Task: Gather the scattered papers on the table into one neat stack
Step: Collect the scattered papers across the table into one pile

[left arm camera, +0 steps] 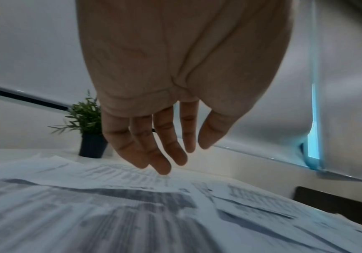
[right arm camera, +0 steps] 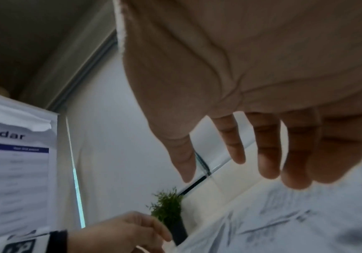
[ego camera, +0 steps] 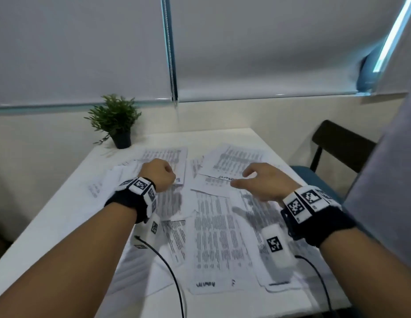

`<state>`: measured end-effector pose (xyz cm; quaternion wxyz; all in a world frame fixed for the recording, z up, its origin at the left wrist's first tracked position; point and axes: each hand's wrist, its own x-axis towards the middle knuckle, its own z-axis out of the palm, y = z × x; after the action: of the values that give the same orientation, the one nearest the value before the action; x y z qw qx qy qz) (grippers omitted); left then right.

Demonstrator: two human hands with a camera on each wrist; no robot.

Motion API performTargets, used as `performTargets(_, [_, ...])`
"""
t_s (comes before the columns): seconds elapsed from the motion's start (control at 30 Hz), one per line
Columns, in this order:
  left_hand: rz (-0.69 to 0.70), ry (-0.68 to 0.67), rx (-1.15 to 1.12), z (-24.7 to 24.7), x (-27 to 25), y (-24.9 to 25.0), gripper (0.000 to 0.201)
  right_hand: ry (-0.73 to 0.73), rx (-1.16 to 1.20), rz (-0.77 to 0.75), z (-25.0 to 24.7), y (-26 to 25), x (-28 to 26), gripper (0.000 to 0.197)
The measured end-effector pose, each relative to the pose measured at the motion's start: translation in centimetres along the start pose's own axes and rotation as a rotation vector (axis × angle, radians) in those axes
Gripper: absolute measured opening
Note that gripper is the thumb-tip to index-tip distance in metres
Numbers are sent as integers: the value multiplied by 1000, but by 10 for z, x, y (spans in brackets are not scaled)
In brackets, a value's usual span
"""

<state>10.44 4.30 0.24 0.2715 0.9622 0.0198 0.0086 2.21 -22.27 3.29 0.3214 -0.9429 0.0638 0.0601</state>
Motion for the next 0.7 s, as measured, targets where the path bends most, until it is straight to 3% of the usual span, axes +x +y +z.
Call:
performTargets(0.13, [-129, 94, 14, -20, 30, -35, 23, -74, 55, -59, 40, -52, 56, 68])
performTargets(0.23, [-218, 122, 65, -33, 59, -59, 22, -135, 53, -33, 66, -80, 103, 56])
performTargets(0.33, [-259, 34, 169, -35, 91, -77, 27, -142, -55, -21, 88, -101, 146, 54])
performTargets(0.5, [-188, -201, 429, -10, 125, -97, 38, -175, -183, -50, 120, -117, 194, 37])
performTargets(0.7, [-192, -146, 459, 5, 129, -108, 44, -150, -127, -18, 133, -128, 212, 51])
